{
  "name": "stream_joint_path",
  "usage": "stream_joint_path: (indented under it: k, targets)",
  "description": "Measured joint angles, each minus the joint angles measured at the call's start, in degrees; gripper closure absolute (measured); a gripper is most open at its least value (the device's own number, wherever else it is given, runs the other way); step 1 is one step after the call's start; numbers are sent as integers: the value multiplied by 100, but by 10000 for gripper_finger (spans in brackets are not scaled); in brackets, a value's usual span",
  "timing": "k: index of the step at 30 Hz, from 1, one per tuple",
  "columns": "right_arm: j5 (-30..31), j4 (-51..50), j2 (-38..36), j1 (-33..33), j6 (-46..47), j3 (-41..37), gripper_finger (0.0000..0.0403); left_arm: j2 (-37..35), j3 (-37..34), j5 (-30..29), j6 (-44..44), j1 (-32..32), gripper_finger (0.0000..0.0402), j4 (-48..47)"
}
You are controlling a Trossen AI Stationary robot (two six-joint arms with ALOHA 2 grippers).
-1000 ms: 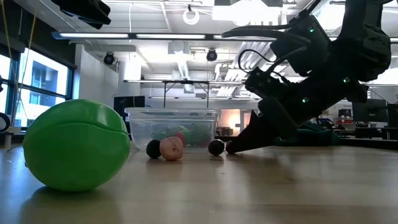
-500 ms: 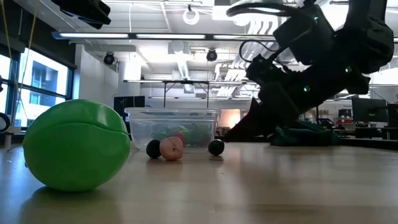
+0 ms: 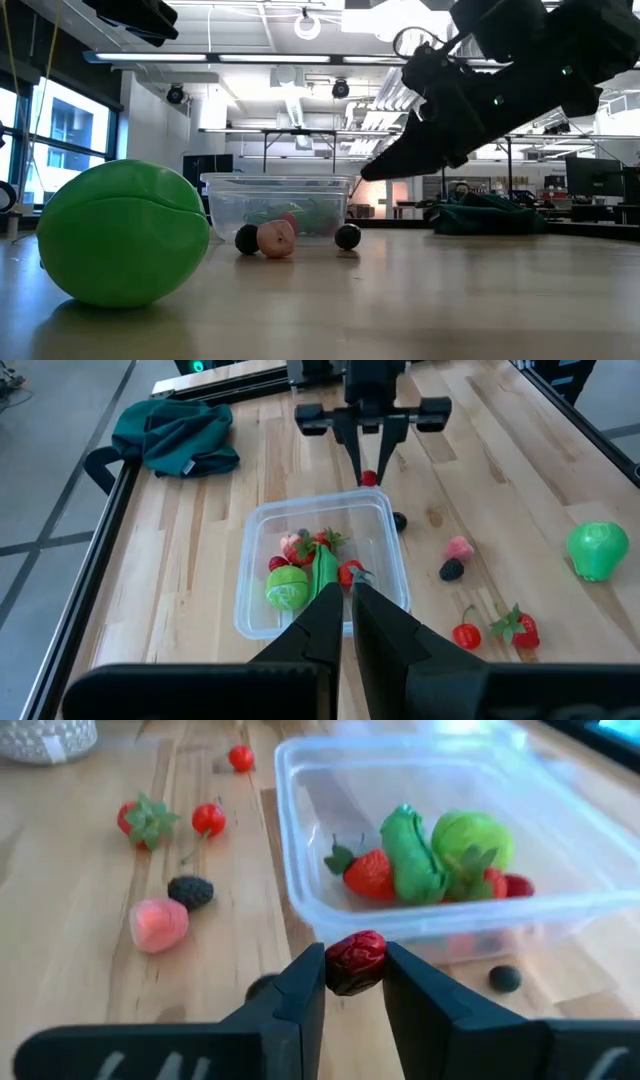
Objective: Pick and placing Produce into tupperware
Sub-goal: Put the red cherry into the transparent container
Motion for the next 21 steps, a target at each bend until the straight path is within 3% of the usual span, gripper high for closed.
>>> stream_joint_path:
  k: [12, 17, 21]
  targets:
    - [131, -191, -353, -30, -797, 373, 320, 0, 2, -1, 0, -2, 383, -2]
    - [40, -1206, -353, -237, -938, 1101, 320, 0, 0, 1, 0, -2, 383, 0]
    - [-406, -2448, -353, -481, -765, 1887, 320, -2, 0, 1, 0, -2, 383, 0]
